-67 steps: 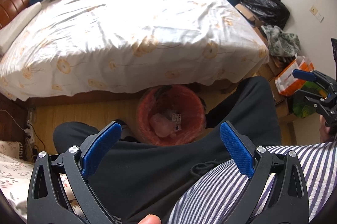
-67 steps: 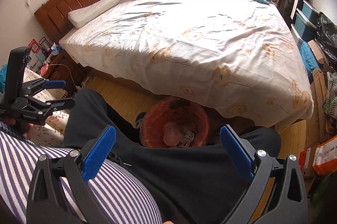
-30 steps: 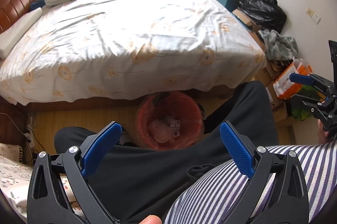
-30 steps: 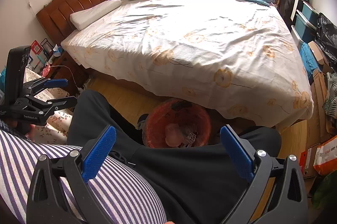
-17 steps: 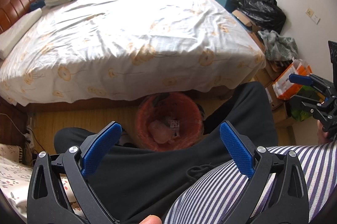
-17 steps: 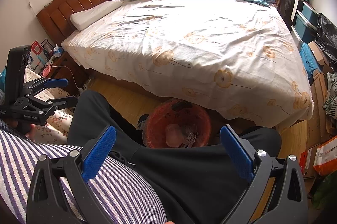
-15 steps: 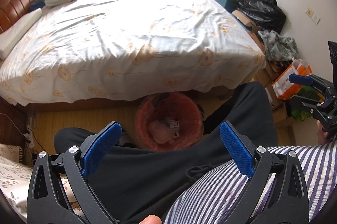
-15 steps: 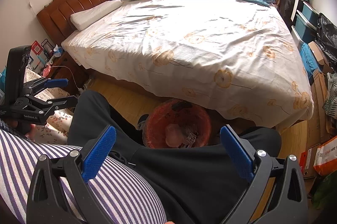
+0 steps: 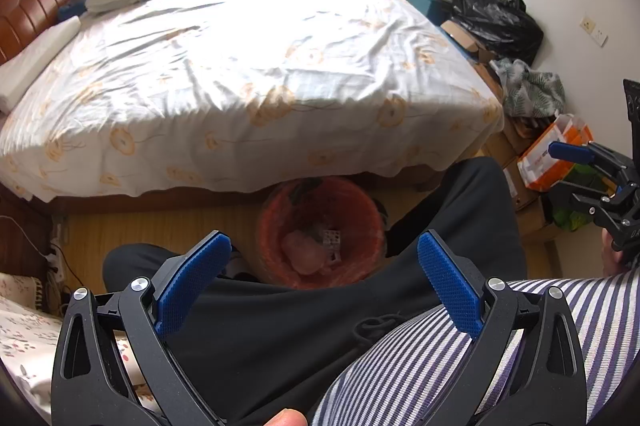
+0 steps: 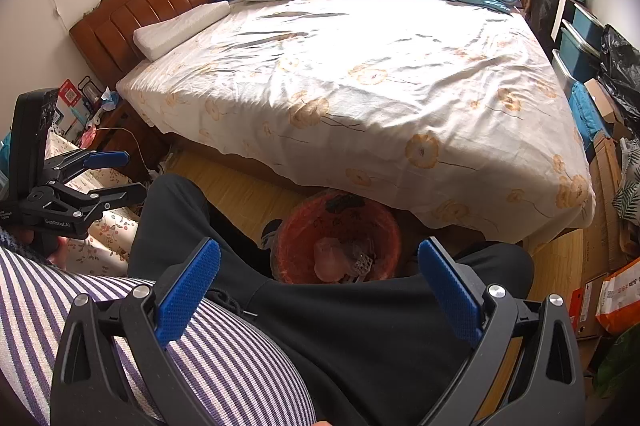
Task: Collect trash
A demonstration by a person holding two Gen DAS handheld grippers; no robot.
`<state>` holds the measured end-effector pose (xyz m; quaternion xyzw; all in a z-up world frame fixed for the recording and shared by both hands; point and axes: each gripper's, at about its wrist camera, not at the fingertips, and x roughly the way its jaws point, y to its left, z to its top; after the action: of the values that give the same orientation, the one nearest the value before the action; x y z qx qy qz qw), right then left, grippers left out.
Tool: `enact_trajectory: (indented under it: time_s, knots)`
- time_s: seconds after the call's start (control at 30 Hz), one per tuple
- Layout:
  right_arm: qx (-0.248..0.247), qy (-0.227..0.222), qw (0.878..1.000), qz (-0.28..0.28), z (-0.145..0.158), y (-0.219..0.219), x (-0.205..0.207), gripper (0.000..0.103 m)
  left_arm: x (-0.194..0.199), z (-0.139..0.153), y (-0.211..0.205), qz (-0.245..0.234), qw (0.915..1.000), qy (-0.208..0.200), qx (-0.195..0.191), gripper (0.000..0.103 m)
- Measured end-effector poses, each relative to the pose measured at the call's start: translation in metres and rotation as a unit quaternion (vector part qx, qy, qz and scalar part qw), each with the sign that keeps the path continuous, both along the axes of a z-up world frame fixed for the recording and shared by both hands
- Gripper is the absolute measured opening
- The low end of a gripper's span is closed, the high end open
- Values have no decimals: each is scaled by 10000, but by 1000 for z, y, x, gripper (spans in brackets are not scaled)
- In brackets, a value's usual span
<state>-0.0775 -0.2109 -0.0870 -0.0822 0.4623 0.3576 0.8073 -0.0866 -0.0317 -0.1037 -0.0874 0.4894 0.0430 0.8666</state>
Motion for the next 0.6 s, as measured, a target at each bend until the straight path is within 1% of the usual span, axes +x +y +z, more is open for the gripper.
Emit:
enact_trajectory:
  time_s: [0.6]
  knots:
    - [10,-13,10000,2,0,0,0,98,1,1,0,18,10000,-19,2,97]
